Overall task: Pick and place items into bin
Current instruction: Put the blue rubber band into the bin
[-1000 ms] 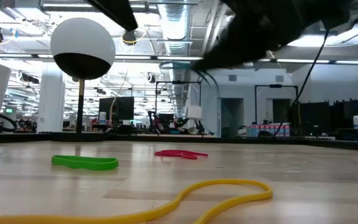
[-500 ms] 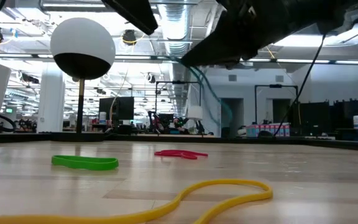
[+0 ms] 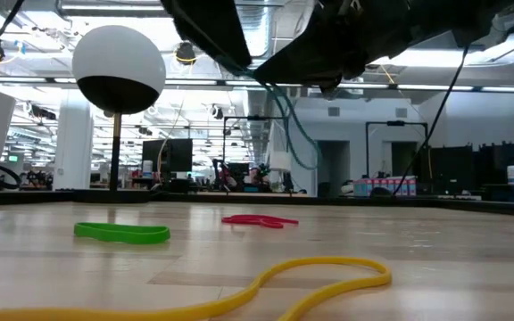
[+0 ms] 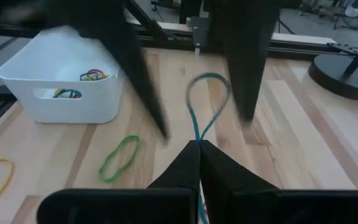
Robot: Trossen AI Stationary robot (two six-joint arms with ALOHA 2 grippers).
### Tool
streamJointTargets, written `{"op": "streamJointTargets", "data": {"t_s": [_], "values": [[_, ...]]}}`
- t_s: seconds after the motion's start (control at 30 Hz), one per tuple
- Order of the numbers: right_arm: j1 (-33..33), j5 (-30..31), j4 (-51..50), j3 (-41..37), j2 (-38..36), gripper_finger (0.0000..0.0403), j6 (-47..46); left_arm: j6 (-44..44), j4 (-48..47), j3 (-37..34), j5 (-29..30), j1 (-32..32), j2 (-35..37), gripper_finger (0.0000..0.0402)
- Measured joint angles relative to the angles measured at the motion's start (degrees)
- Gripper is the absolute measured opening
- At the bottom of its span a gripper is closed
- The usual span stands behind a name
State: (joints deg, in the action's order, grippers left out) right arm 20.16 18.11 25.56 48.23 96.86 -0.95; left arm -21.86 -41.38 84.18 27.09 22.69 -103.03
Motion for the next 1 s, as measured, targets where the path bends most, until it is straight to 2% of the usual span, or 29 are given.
{"op": "streamJointTargets", "data": {"t_s": [0.1,0.27,0.5,0.67,1.0], "values": [[0.00,0.02,-0.22,-0.01,0.00,0.0000,0.02,3.27,0.99,-0.02,-1.14,-0.26,-2.48,0.0201],[0.00,0.01,-1.85,0.00,0.00,0.0000,-0.02,4.19,1.44,-0.11,3.17,-0.31,-5.71,0.0196],[-0.33,0.00,-2.86,0.02,0.00,0.0000,0.02,4.08,1.28,-0.07,3.86,-0.10,-5.89,0.0145],[-0.44,0.04,-2.98,0.02,-0.02,0.0000,-0.04,3.85,1.37,-0.07,6.43,-0.19,-5.70,0.0107],[-0.44,0.02,-4.49,0.02,-0.02,0.0001,-0.09,2.25,1.44,-0.07,6.47,0.12,-5.70,0.0054]]}}
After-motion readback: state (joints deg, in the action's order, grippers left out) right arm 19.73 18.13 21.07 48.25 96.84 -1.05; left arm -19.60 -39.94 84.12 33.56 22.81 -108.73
